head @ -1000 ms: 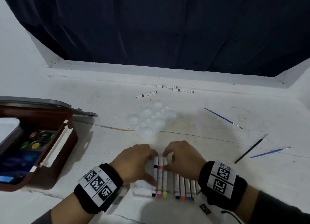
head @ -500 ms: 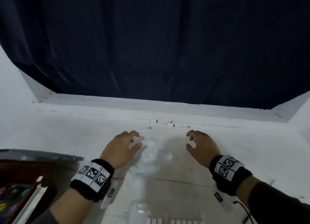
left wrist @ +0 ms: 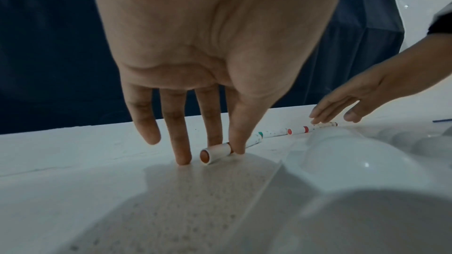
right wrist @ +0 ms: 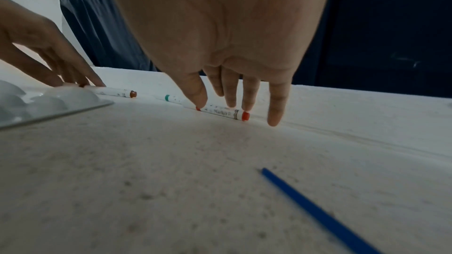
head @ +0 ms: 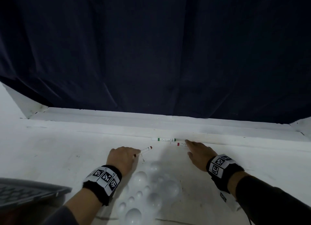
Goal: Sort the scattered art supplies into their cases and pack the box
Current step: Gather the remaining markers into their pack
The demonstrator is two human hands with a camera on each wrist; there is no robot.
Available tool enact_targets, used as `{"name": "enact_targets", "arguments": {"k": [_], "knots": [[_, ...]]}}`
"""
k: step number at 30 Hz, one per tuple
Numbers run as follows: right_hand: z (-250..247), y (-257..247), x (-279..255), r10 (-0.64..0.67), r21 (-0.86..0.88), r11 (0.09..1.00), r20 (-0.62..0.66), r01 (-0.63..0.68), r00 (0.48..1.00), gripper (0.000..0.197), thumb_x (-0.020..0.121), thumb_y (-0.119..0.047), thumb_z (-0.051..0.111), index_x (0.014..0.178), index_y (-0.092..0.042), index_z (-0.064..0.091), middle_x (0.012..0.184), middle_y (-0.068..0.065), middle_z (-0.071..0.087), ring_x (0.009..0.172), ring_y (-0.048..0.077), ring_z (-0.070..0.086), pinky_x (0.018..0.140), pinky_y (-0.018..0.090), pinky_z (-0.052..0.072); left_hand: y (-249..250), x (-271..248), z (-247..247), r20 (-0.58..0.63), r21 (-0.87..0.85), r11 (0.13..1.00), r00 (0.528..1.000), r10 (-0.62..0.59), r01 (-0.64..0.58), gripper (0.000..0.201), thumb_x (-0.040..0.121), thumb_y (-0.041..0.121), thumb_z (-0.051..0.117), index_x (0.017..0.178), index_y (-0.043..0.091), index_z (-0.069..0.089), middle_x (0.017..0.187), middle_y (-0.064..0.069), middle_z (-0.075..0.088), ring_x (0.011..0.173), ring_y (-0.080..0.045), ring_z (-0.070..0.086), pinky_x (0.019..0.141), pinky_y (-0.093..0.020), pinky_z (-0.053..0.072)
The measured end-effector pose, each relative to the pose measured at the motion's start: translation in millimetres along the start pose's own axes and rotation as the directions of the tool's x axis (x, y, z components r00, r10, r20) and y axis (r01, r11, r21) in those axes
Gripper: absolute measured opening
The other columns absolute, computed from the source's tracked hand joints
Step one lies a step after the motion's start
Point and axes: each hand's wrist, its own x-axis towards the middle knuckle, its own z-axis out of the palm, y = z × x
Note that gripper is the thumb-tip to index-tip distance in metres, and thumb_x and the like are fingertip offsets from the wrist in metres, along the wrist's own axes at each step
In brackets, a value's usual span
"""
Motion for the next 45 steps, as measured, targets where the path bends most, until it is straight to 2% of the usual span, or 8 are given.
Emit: {"name": "enact_targets", "arguments": {"k": [6, 11, 15, 21, 27, 31, 34, 45], "knots": [[-10, -23, -5, 0.066, -0.292, 0.952, -0.096, -0.091, 0.993, 0.03, 0.096, -0.012, 0.041, 0.12, -0.02, 0.058, 0.12, 0.005, 0.062, 0.111, 0.027, 0.06, 0.095, 0.037, 0.041, -1, -3, -4, 0.019, -0.087, 0.994, 0.998, -0.058, 0.059, 0.028, 0.093, 0.032, 0.052, 0.118, 0.034, 0.065, 0.116, 0.01, 0.069, 0.106, -0.016, 0.064, 0.088, -0.028, 0.05], [-14, -33, -42, 0.096, -0.117, 0.987, -0.105, -0.108, 0.99, 0.028, 0.091, -0.008, 0.047, 0.116, -0.016, 0.057, 0.113, 0.01, 0.06, 0.102, 0.031, 0.061, 0.082, 0.031, 0.046, -9, -25, -12, -0.029, -0.383, 0.921, 0.995, -0.096, 0.078, 0.026, 0.095, 0.018, 0.055, 0.111, 0.029, 0.072, 0.114, 0.006, 0.067, 0.096, -0.015, 0.063, 0.084, -0.025, 0.049], [-9, -34, -87, 0.14, 0.184, 0.977, -0.183, -0.106, 0.973, 0.037, 0.083, -0.008, 0.053, 0.119, -0.017, 0.056, 0.096, 0.005, 0.063, 0.085, 0.026, 0.061, 0.073, 0.03, 0.052, -2, -73, -24, -0.212, -0.656, 0.755, 0.963, -0.168, -0.013, 0.021, 0.092, 0.016, 0.066, 0.103, 0.032, 0.076, 0.099, 0.01, 0.071, 0.078, -0.005, 0.063, 0.069, -0.005, 0.041], [3, -48, -177, 0.204, 0.605, 0.789, -0.428, 0.111, 0.881, 0.041, 0.077, -0.003, 0.068, 0.108, -0.029, 0.061, 0.065, -0.006, 0.065, 0.061, 0.004, 0.061, 0.058, 0.007, 0.044, 25, -178, -46, -0.322, -0.919, 0.315, 0.913, -0.248, -0.239, 0.028, 0.085, 0.007, 0.076, 0.1, 0.031, 0.076, 0.088, 0.002, 0.074, 0.075, -0.013, 0.066, 0.068, -0.02, 0.052], [15, -79, -259, 0.212, 0.869, 0.458, -0.311, 0.187, 0.926, 0.065, 0.076, 0.005, 0.07, 0.12, -0.039, 0.051, 0.082, 0.001, 0.064, 0.063, 0.017, 0.071, 0.071, 0.041, 0.06, 44, -250, -45, -0.226, -0.974, 0.028, 0.945, -0.238, -0.226, 0.024, 0.076, 0.009, 0.079, 0.097, 0.018, 0.071, 0.095, -0.011, 0.074, 0.078, -0.021, 0.059, 0.075, -0.018, 0.051], [27, -93, -291, 0.096, 0.927, 0.345, -0.193, 0.149, 0.976, 0.095, 0.074, 0.006, 0.073, 0.134, -0.055, 0.031, 0.088, -0.002, 0.063, 0.066, 0.023, 0.072, 0.068, 0.032, 0.058, 52, -279, -30, -0.13, -0.983, -0.088, 0.943, -0.305, -0.164, 0.033, 0.072, 0.017, 0.087, 0.1, 0.012, 0.07, 0.097, -0.029, 0.067, 0.091, -0.028, 0.065, 0.091, -0.026, 0.053], [37, -99, -305, 0.016, 0.922, 0.365, -0.147, 0.131, 0.989, 0.09, 0.073, 0.004, 0.073, 0.134, -0.051, 0.035, 0.095, 0.0, 0.062, 0.066, 0.025, 0.072, 0.068, 0.035, 0.06, 57, -297, -17, -0.058, -0.987, -0.12, 0.927, -0.371, -0.109, 0.05, 0.061, 0.035, 0.091, 0.1, 0.01, 0.073, 0.09, -0.021, 0.071, 0.092, -0.025, 0.07, 0.101, -0.043, 0.051], [73, -115, -327, -0.07, 0.915, 0.369, -0.148, 0.164, 0.986, 0.069, 0.083, 0.0, 0.067, 0.127, -0.049, 0.045, 0.093, 0.0, 0.061, 0.065, 0.018, 0.068, 0.068, 0.042, 0.061, 75, -339, -5, 0.063, -0.996, 0.04, 0.954, -0.295, 0.078, 0.021, 0.089, 0.018, 0.069, 0.106, 0.026, 0.079, 0.1, -0.007, 0.076, 0.089, -0.012, 0.069, 0.091, -0.034, 0.053]]}}
